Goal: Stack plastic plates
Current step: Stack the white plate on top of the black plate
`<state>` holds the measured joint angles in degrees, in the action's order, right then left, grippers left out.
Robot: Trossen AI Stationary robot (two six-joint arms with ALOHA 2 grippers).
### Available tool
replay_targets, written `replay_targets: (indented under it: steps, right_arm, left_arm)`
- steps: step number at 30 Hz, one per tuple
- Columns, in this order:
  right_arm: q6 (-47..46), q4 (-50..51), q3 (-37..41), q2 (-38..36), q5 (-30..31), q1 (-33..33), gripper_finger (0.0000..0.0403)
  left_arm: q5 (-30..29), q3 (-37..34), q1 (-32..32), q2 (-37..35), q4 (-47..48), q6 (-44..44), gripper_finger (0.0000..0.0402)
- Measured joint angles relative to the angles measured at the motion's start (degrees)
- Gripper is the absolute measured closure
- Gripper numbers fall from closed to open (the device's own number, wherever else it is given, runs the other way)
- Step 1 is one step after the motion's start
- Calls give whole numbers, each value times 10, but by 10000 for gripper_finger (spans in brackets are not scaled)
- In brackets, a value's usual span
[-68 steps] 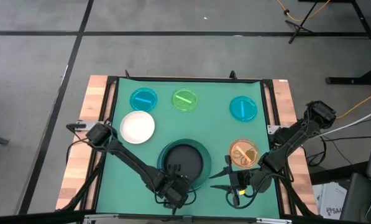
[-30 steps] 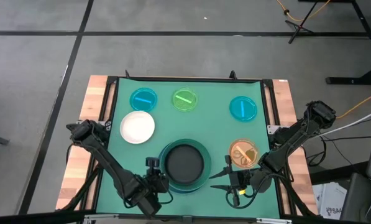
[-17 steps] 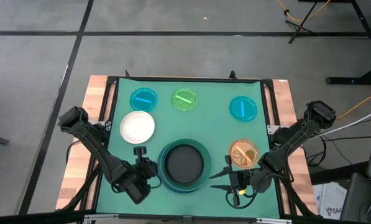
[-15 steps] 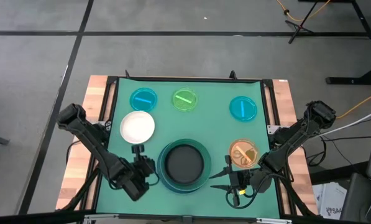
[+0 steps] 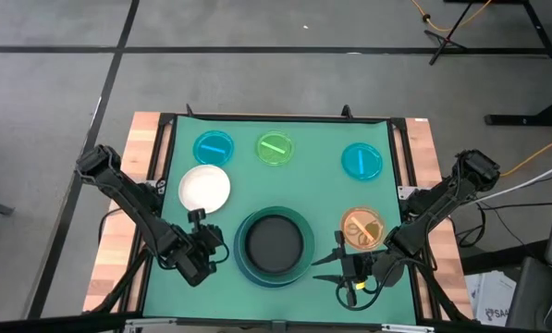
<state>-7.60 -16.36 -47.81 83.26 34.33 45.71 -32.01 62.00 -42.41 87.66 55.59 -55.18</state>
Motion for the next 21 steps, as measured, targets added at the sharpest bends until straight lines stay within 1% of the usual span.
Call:
replay_targets:
  steps: [5, 8, 11, 16, 18, 21]
  right_arm:
    - [0, 0, 0, 0, 0, 0, 269]
    - [0, 0, 0, 0, 0, 0, 269]
    - [0, 0, 0, 0, 0, 0, 269]
    - [0, 0, 0, 0, 0, 0, 269]
    - [0, 0, 0, 0, 0, 0, 269]
    - [0, 0, 0, 0, 0, 0, 269]
  left_arm:
    - [0, 0, 9, 0, 1, -2, 326]
    - [8, 0, 21, 0, 2, -4, 317]
    - [34, 0, 39, 0, 7, -4, 294]
    - [88, 0, 72, 0, 18, 12, 244]
    - [91, 0, 81, 0, 23, 21, 227]
    - [86, -1, 91, 0, 23, 49, 213]
